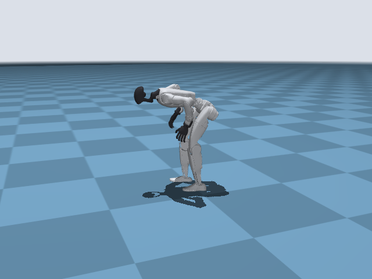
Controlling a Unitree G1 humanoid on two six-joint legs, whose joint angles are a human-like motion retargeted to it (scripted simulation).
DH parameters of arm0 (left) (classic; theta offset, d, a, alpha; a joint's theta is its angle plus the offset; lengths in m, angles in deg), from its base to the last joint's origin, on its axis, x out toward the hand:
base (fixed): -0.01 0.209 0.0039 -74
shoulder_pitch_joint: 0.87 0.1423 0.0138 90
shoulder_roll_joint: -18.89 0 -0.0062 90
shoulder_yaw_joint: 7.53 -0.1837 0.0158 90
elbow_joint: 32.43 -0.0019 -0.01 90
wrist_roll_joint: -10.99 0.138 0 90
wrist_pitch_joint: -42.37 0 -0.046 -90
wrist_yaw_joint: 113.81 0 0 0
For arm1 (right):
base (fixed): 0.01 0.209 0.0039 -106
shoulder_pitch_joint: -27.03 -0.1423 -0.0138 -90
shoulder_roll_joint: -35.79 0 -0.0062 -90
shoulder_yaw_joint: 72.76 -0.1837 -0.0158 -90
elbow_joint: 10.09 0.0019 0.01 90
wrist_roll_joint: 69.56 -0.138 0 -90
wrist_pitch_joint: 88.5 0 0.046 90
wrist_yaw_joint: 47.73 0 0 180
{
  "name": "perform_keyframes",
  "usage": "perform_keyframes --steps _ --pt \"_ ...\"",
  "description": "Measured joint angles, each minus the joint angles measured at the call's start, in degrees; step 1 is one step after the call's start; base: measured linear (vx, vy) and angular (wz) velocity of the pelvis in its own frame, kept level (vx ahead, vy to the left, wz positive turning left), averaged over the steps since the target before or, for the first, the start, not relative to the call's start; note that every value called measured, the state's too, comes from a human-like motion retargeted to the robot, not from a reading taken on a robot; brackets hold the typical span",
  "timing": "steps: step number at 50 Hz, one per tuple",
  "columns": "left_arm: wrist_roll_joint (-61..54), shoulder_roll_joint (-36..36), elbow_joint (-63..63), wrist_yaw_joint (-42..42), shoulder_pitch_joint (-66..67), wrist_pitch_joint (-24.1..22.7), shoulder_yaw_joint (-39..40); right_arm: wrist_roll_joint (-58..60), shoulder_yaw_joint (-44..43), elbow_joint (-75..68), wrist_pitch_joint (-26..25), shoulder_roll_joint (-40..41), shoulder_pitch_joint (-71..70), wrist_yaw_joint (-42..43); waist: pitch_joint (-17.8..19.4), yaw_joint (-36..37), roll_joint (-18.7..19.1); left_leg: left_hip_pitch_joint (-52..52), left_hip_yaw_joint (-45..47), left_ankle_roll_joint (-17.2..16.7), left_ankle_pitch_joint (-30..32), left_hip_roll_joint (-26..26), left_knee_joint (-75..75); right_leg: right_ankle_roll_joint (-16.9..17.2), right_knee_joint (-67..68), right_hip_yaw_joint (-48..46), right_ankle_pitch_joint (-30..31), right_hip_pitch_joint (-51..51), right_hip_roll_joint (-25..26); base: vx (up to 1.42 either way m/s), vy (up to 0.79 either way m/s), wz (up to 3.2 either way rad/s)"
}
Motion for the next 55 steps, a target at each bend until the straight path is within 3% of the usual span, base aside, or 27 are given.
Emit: perform_keyframes --steps 2,5,12,15,18,22,26,28,30,33,37,40,48,55 --pt "1.5 1.3 5.5 3.2 4.6 -0.4 3.0 0.8 -4.4 4.3 1.1 -0.2 5.5 2.5 0.0 0.8 0.0 -6.9 0.7 -1.0 -3.1 2.0 10.2 -1.2 10.4 1.3 -4.2 -6.9 -0.2 0.07 -0.05 -0.46" --pt "4.5 2.6 11.4 8.3 14.6 -0.6 5.4 1.7 -8.9 8.4 2.7 -0.9 16.2 6.4 0.0 0.4 -3.4 -9.0 3.7 -1.7 -8.9 3.4 24.4 -2.0 29.8 6.9 -12.2 -13.5 -2.2 0.10 -0.06 -0.42" --pt "9.7 7.2 17.8 17.7 43.0 -0.8 12.3 7.6 -12.7 13.2 2.6 -3.6 40.9 13.9 0.0 2.2 -4.6 -9.0 0.5 -3.8 -26.9 8.4 67.3 -4.7 72.8 13.2 -33.0 -13.5 -2.8 0.13 -0.04 -0.60" --pt "9.1 9.7 19.2 20.2 55.4 -1.9 18.1 9.0 -11.8 10.7 1.4 -5.2 44.0 15.5 0.0 2.3 -5.3 -9.0 -0.9 -5.5 -34.2 9.9 84.0 -5.5 90.0 16.1 -41.4 -13.5 -3.6 0.13 -0.01 -0.15" --pt "6.6 10.7 18.1 22.0 64.2 -3.0 23.2 8.4 -9.9 7.4 0.7 -8.7 44.0 16.6 0.0 3.0 -5.1 -9.0 -2.8 -6.9 -36.7 11.8 95.4 -5.4 101.1 18.0 -41.5 -13.5 -3.3 -0.16 0.05 -0.16" --pt "2.1 12.6 13.4 23.6 64.7 -4.1 23.5 5.5 -10.1 4.5 0.4 -12.4 44.0 17.3 0.0 2.1 -4.3 -9.0 -3.0 -8.3 -36.7 11.3 108.2 -3.1 115.6 24.0 -41.5 -13.5 -5.2 -0.20 0.03 0.47" --pt "-0.2 14.4 14.5 25.3 64.7 -6.3 25.5 1.8 -11.5 5.7 2.5 -14.2 44.0 17.6 0.0 1.5 -4.2 -9.0 -1.6 -3.2 -36.7 13.2 116.5 -2.6 123.9 29.2 -41.5 -13.5 -6.1 -0.03 0.01 0.34" --pt "0.1 15.2 19.3 24.9 64.7 -7.5 27.7 -0.2 -11.6 9.4 4.7 -15.5 43.9 17.2 0.0 2.2 -4.4 -9.0 -0.9 0.6 -36.7 13.4 117.1 -3.4 124.2 30.1 -41.5 -13.5 -6.0 0.16 0.00 0.03" --pt "0.6 17.0 25.2 22.9 59.9 -7.5 28.1 -1.6 -11.5 15.1 5.9 -18.0 41.7 16.0 0.0 5.9 -2.9 -9.0 -2.8 0.9 -36.7 12.9 112.8 -7.7 119.6 24.7 -41.5 -13.5 -6.6 0.31 -0.10 -0.30" --pt "-0.6 17.5 24.0 18.1 39.1 -5.5 15.7 -5.5 -6.0 16.2 5.8 -23.0 30.0 11.1 0.0 6.3 -3.1 -9.0 -3.3 0.8 -36.5 11.6 106.9 -9.4 114.2 21.4 -41.5 -13.5 -7.3 0.36 -0.16 0.10" --pt "-5.5 12.1 11.2 11.8 4.1 -4.9 -5.9 -13.4 6.0 9.0 6.3 -26.6 5.6 5.1 0.0 5.3 -2.7 -9.0 -1.5 0.1 -29.8 6.9 90.0 -9.7 102.4 19.2 -39.2 -13.5 -9.2 0.21 -0.25 0.98" --pt "-9.7 5.2 0.6 7.6 -11.6 -4.0 -12.6 -18.3 10.8 2.8 6.1 -24.6 -8.2 1.0 0.0 5.8 -1.2 -9.0 -1.4 0.9 -24.6 5.3 75.8 -9.6 89.6 15.6 -33.0 -13.5 -8.8 -0.02 -0.13 0.65" --pt "-11.9 -8.0 -20.7 2.2 -23.2 -1.5 -15.0 -23.6 18.9 -10.7 3.8 -16.6 -26.4 -5.9 0.0 4.6 -1.0 -0.5 -3.0 0.8 -15.1 3.7 42.4 -6.9 58.0 4.2 -22.2 -3.9 -7.1 -0.02 -0.12 0.27" --pt "-10.4 -14.2 -34.3 -1.0 -27.5 -0.1 -18.8 -24.4 28.8 -21.8 2.9 -10.7 -36.9 -10.4 0.0 3.9 -3.8 10.3 -2.2 3.9 -10.2 4.7 20.1 -3.4 35.6 -0.4 -16.1 5.7 -2.4 -0.01 -0.09 -0.24"
